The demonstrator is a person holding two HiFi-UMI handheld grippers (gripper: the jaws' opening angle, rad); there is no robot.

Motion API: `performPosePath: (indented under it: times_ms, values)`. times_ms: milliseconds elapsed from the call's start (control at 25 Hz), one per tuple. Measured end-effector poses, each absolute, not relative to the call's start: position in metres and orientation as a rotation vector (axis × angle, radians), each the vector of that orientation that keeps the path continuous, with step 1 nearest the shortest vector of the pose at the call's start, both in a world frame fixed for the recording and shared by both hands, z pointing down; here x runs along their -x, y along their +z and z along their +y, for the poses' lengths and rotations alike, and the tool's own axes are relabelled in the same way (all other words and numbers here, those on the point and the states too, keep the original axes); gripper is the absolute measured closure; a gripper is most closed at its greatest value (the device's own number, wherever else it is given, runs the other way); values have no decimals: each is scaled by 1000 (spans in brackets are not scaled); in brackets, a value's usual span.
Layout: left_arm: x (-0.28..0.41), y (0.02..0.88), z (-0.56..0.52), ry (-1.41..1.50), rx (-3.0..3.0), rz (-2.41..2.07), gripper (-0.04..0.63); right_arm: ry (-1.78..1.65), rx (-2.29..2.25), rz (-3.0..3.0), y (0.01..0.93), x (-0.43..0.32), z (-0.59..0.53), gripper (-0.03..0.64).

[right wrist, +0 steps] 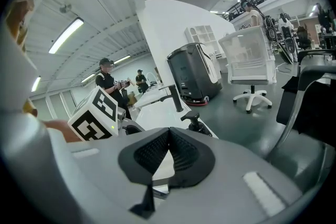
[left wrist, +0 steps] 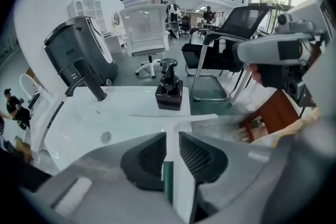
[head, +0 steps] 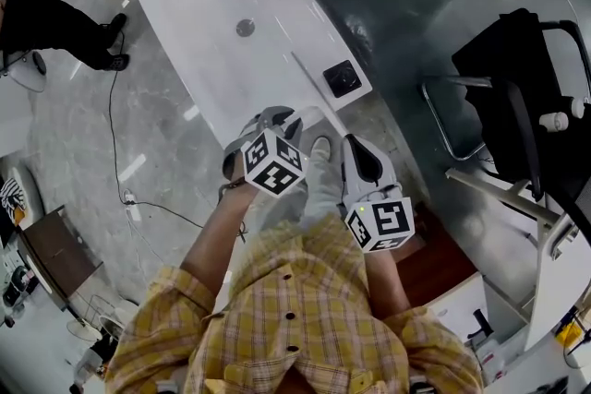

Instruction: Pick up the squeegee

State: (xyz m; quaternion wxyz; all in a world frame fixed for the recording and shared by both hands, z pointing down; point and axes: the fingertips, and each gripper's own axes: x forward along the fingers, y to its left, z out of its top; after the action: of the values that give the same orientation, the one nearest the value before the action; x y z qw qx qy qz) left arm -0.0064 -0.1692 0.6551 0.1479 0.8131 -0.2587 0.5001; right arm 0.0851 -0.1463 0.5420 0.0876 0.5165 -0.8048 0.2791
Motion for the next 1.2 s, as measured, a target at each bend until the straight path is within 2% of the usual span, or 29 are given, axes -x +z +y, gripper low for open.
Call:
performPosePath:
  times_ms: [320,1200]
  values:
    - [1,676,-177,1532,-2313,-714,491,801,-1542,-2373,548,-89,-144,620]
    - [-5,723,-184,1648,-2216,-647,506,830,-1559,-2338,561,-93,-142,618]
